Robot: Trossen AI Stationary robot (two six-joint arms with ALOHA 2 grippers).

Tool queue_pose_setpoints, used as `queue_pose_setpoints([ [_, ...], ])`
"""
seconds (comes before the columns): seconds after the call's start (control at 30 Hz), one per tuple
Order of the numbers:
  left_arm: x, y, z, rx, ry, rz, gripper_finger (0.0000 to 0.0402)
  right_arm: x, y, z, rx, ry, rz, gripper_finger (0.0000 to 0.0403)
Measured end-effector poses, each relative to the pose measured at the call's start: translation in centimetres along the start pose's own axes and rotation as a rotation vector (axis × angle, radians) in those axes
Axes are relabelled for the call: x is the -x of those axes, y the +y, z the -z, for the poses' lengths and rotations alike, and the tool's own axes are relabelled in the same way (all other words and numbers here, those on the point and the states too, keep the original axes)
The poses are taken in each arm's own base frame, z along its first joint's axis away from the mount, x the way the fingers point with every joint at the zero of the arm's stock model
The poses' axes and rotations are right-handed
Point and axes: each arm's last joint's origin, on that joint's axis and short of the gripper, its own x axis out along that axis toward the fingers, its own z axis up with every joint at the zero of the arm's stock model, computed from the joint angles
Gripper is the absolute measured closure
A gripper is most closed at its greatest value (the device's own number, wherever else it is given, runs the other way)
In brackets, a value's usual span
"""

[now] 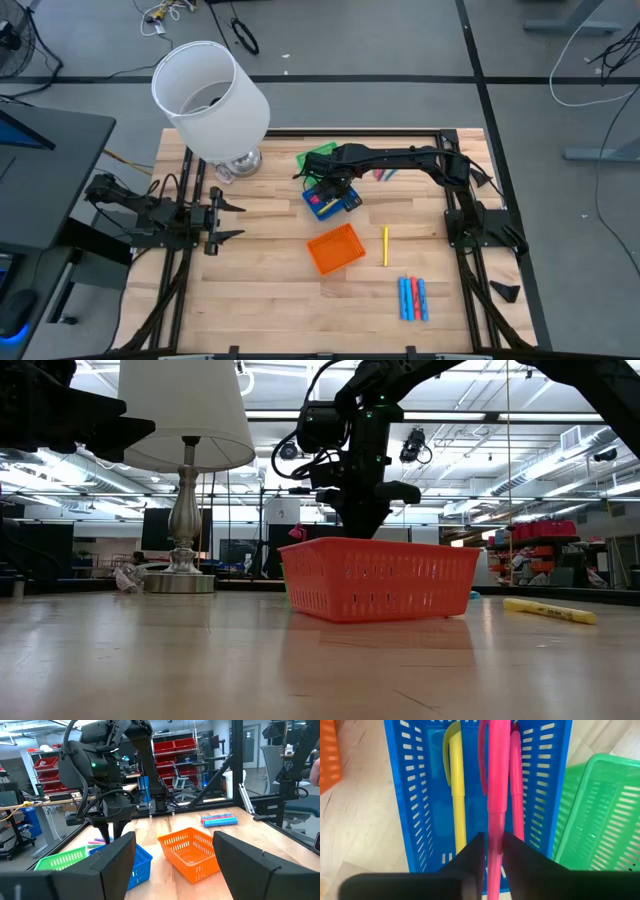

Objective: Pick & Place Markers
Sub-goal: Put the pink pen into the blue bin, then put the yellow pen into the blue bin

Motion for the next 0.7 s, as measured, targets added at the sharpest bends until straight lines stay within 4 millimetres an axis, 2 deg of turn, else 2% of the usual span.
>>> queue_pose_setpoints([
  [0.3, 0.00, 0.00, 0.00, 0.000, 0.000, 0.000, 0.0129, 0.00, -0.07, -0.07, 0.015, -0.007, 0.008, 0.0248],
  [0.5, 0.00, 0.00, 0.01, 0.000, 0.000, 0.000, 0.0129, 0.00, -0.13, -0.11, 0.010, -0.010, 0.015, 0.0230],
  [0.7, 0.00, 0.00, 0.00, 0.000, 0.000, 0.000, 0.0129, 0.12, -0.17, -0.05, -0.260, -0.014, 0.016, 0.0233],
])
